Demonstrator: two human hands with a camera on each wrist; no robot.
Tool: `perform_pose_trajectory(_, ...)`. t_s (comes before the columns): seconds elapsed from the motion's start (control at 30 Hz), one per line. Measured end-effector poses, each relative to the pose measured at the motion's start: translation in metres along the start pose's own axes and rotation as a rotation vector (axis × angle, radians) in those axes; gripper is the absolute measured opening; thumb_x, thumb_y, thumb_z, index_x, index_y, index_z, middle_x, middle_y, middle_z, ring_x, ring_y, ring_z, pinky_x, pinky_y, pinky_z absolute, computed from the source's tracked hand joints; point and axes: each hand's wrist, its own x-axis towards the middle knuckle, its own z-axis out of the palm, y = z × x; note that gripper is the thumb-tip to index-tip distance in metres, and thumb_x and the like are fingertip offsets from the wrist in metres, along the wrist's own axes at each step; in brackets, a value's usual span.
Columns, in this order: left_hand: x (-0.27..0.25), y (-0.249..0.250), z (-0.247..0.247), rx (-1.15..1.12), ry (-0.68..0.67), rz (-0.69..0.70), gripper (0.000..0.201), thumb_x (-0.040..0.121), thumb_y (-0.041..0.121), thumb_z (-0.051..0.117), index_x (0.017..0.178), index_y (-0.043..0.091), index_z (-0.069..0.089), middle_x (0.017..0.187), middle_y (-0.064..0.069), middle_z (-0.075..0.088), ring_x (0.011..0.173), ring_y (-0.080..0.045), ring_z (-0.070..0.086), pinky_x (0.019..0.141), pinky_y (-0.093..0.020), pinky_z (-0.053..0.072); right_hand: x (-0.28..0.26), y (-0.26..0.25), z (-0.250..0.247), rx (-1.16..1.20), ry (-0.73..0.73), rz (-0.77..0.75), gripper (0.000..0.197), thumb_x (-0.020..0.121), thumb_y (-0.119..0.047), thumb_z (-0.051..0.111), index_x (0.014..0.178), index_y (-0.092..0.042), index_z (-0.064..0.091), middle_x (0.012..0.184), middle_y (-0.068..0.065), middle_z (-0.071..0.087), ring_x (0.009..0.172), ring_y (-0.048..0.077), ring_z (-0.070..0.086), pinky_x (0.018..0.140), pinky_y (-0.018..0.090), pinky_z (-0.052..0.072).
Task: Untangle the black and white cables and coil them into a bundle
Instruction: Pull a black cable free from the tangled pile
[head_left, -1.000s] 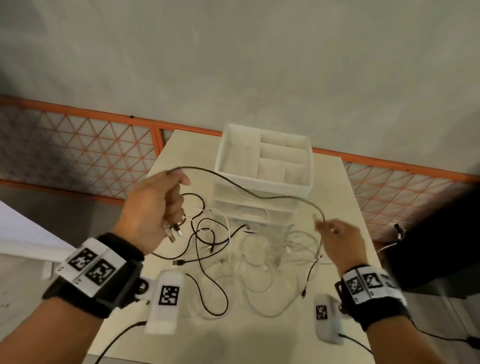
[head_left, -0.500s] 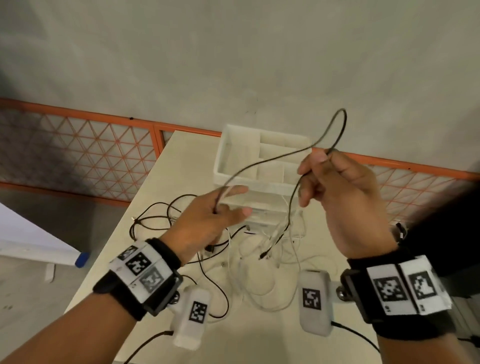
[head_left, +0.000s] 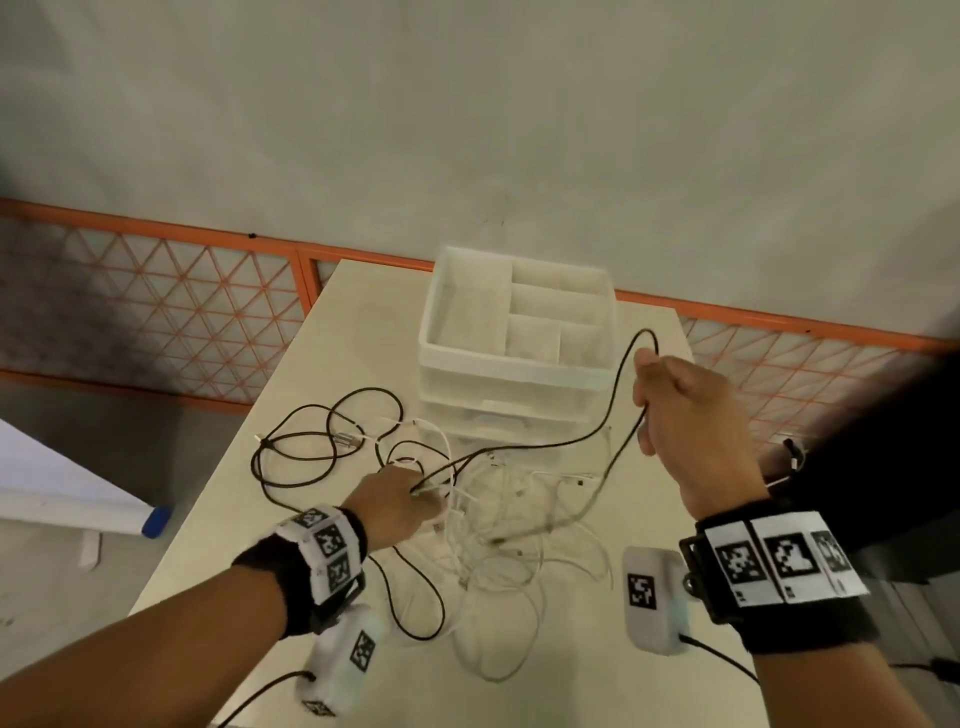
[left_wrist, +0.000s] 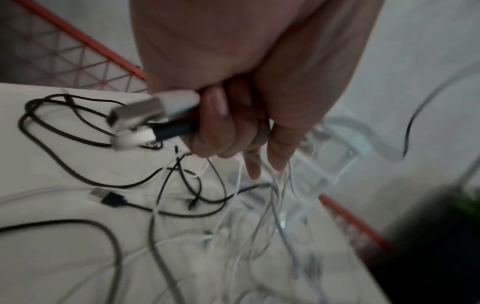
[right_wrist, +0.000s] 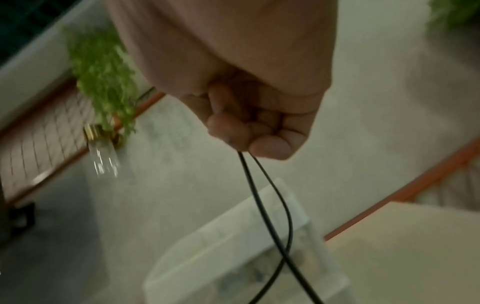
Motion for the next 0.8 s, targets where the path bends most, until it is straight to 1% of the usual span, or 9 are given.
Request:
perform_pose_trajectory(0.1,-0.008,0.016,-0.029,-0.337,0.025,0.044,0.023,0.091,0.033,0.066,0.088,0.011,0.068,0.045,0.013,0.038,0.036,-0.005,0.031,0.038,-0.019,0.027,0.010,0.014,-0.003,-0.206,0.061,0.058,0.044,0.102,-0.041,0.045,0.079,-0.007,0.061,0.064,0.012,0.067,0.066,0.034,0.067,0.067,0.041,0.053)
perform_pose_trajectory(0.27,-0.034,0.050,-0.083,-0.683,0.019,0.180,0.051,0.087,0.059,0.054,0.103,0.014,0.073,0.057,0.006,0.025,0.049,-0.011,0.022,0.043,-0.022,0.025,0.031,0.016,-0.017,-0.169,0.285,-0.004,0.025,0.097,-0.033,0.041,0.088,-0.024,0.062,0.083,-0.001,0.074,0.081,0.031,0.071,0.080,0.048,0.056)
perform_pose_trajectory(0.37,-0.043,0.061,-0.100,-0.850,0.035,0.234,0.058,0.097,0.054,0.043,0.103,0.005,0.073,0.060,0.003,0.021,0.051,-0.013,0.016,0.041,-0.022,0.019,0.033,0.033,-0.014,-0.177,0.214,0.057,0.020,0.099,-0.021,0.043,0.103,-0.025,0.062,0.098,-0.002,0.075,0.080,0.027,0.072,0.078,0.040,0.056)
perform_pose_trajectory(0.47,-0.049,0.069,-0.104,-0.882,0.093,0.281,0.041,0.103,0.033,0.044,0.102,0.001,0.070,0.059,0.002,0.020,0.055,-0.017,0.010,0.045,-0.025,0.013,0.024,0.053,-0.008,-0.414,-0.044,0.242,0.054,0.090,-0.015,0.052,0.142,-0.027,0.042,0.102,0.005,0.071,0.092,0.028,0.067,0.082,0.038,0.051)
perform_pose_trajectory(0.53,-0.050,0.070,-0.101,-0.825,0.130,0.292,0.032,0.103,0.024,0.046,0.101,0.003,0.071,0.056,0.005,0.024,0.053,-0.016,0.013,0.046,-0.025,0.015,0.011,0.046,-0.003,-0.417,-0.112,0.232,0.079,0.086,-0.016,0.064,0.155,-0.027,0.025,0.099,0.003,0.066,0.096,0.024,0.062,0.082,0.033,0.047)
perform_pose_trajectory(0.6,-0.053,0.072,-0.094,-0.670,0.127,0.318,0.029,0.103,0.022,0.048,0.100,0.009,0.073,0.050,0.011,0.033,0.050,-0.013,0.019,0.046,-0.025,0.018,-0.009,0.020,0.004,-0.264,-0.175,0.054,0.083,0.085,-0.023,0.074,0.151,-0.042,0.027,0.086,0.002,0.064,0.079,0.013,0.062,0.068,0.018,0.047)
perform_pose_trajectory(0.67,-0.058,0.082,-0.082,-0.480,0.085,0.374,0.027,0.102,0.023,0.049,0.101,0.013,0.074,0.045,0.016,0.044,0.043,-0.008,0.030,0.044,-0.020,0.024,-0.024,-0.003,0.017,-0.152,-0.319,-0.129,0.069,0.085,-0.030,0.077,0.139,-0.052,0.040,0.065,0.002,0.062,0.055,0.006,0.056,0.055,0.009,0.044)
perform_pose_trajectory(0.77,-0.068,0.105,-0.067,-0.427,0.009,0.513,0.026,0.101,0.014,0.049,0.102,0.002,0.072,0.043,0.024,0.052,0.040,0.006,0.044,0.045,-0.003,0.032,-0.029,-0.011,0.047,-0.198,-0.453,-0.227,0.009,0.090,-0.038,0.069,0.092,-0.029,0.070,0.048,-0.008,0.051,0.044,0.004,0.045,0.049,0.014,0.033)
perform_pose_trajectory(0.8,-0.070,0.108,-0.068,-0.453,0.017,0.555,0.026,0.100,0.015,0.049,0.101,0.002,0.072,0.043,0.022,0.050,0.041,0.004,0.042,0.047,-0.006,0.032,-0.024,0.001,0.054,-0.228,-0.467,-0.175,0.022,0.092,-0.038,0.066,0.081,-0.019,0.070,0.047,-0.010,0.051,0.043,0.004,0.046,0.050,0.016,0.034)
